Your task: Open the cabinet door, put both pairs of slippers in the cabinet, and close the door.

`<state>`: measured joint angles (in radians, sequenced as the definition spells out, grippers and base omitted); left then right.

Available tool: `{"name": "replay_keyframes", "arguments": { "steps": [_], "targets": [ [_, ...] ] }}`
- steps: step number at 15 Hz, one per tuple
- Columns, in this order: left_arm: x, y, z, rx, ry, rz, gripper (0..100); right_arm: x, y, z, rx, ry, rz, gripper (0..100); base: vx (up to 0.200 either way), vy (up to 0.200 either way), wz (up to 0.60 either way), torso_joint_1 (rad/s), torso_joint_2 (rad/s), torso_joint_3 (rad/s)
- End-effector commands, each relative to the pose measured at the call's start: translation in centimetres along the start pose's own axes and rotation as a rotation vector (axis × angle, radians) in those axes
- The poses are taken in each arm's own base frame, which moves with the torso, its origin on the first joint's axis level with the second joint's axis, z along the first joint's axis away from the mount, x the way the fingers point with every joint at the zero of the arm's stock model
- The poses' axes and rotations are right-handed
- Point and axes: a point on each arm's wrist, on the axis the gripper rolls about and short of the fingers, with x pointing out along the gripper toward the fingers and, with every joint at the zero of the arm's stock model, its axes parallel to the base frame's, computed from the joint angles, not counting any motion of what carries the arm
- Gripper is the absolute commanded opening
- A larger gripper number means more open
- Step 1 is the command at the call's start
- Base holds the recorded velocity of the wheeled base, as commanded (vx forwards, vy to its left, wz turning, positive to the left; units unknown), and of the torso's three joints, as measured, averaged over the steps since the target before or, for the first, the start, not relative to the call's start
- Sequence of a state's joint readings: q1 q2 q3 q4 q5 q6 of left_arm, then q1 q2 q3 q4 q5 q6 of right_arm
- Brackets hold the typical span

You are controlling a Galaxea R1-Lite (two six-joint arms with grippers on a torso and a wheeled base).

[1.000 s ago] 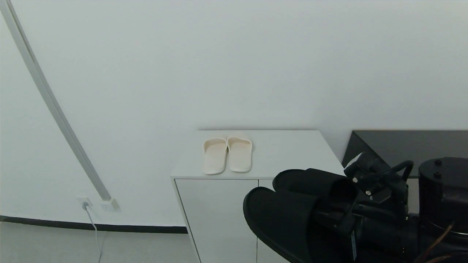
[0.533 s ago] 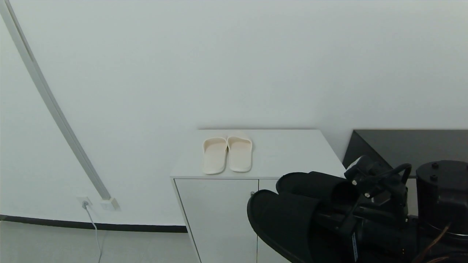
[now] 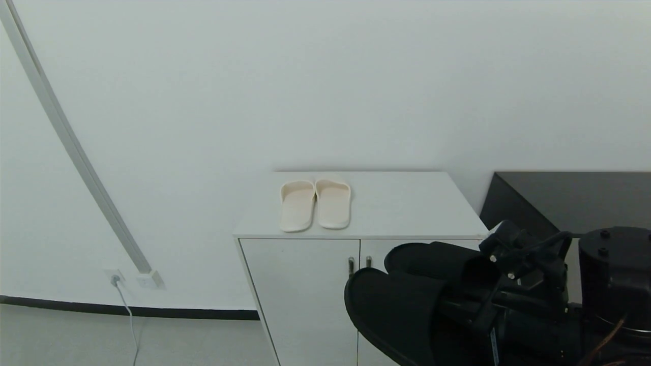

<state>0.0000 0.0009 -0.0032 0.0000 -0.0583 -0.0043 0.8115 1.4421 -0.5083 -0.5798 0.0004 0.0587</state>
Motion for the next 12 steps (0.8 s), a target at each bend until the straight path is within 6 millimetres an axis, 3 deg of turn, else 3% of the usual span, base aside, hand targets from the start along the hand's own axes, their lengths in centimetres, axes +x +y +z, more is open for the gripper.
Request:
{"name": "replay_keyframes", "arguments": {
  "steps": [1,12],
  "targets": [
    [0.02,0.00,-0.04,0.000,0.002,0.000,100,0.05,0.03,-0.15,-0.001,0.007,0.002,0,0.000,0.000,0.00,-0.163,0.37,0.212],
    [0.02,0.00,-0.04,0.000,0.002,0.000,100,0.06,0.00,-0.73,-0.002,0.028,0.002,0,0.000,0.000,0.00,-0.210,0.51,0.292]
  ]
}}
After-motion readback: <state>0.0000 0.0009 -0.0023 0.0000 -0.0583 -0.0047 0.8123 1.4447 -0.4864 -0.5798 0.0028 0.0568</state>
